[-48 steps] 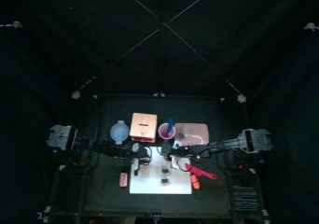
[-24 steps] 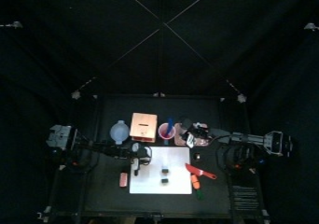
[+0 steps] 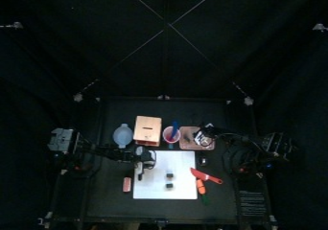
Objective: Place sushi on board then cut the sushi with the knife then place the pieces on the plate
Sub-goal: Place the 4 sushi pieces on the plate
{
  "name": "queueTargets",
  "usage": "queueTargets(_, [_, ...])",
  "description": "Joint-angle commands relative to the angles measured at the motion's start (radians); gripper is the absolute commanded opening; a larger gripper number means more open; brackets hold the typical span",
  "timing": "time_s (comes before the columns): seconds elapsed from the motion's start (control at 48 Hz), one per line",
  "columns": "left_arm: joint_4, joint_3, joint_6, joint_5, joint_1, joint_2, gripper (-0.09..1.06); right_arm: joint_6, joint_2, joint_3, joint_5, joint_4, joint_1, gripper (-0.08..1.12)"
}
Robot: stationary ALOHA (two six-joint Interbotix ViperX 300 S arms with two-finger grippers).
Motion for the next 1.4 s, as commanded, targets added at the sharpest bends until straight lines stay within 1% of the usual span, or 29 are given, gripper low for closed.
queueTargets(0.021, [0.003, -0.021, 0.002, -0.005, 0.005, -0.008, 0.71, -0.002, 0.012, -0.005, -0.008, 0.003, 0.003, 0.77])
queueTargets(0.104, [0.003, -0.021, 0.002, -0.005, 0.006, -0.008, 0.71, -0.003, 0.015, -0.008, -0.008, 0.003, 0.006, 0.82])
queueTargets(0.167, [0.005, -0.021, 0.002, -0.005, 0.008, -0.009, 0.71, -0.003, 0.002, -0.012, -0.005, 0.000, 0.006, 0.84])
queueTargets(0.417, [0.003, -0.021, 0.002, -0.005, 0.009, -0.011, 0.71, -0.003, -0.124, -0.043, 0.067, -0.005, 0.021, 0.85])
queueTargets(0.542, [0.005, -0.021, 0.002, -0.005, 0.009, -0.011, 0.71, -0.003, -0.192, -0.071, 0.074, -0.006, 0.123, 0.85])
queueTargets(0.688, [0.003, -0.020, 0.002, -0.005, 0.009, -0.011, 0.71, -0.005, -0.209, -0.114, 0.061, -0.023, 0.279, 0.86])
queueTargets(0.833, [0.003, -0.018, 0.000, -0.005, 0.009, -0.011, 0.71, -0.003, -0.173, -0.156, 0.026, -0.051, 0.434, 0.86])
queueTargets(0.979, [0.002, -0.020, 0.000, 0.006, 0.009, -0.012, 0.71, -0.003, -0.106, -0.192, 0.008, -0.067, 0.531, 0.86])
queueTargets(1.167, [0.000, -0.021, -0.003, 0.020, 0.009, -0.012, 0.71, -0.003, 0.009, -0.253, 0.005, -0.064, 0.612, 0.86])
queueTargets(1.396, [0.000, -0.020, -0.003, 0.021, 0.009, -0.012, 0.71, -0.003, 0.137, -0.322, 0.005, -0.048, 0.653, 0.86])
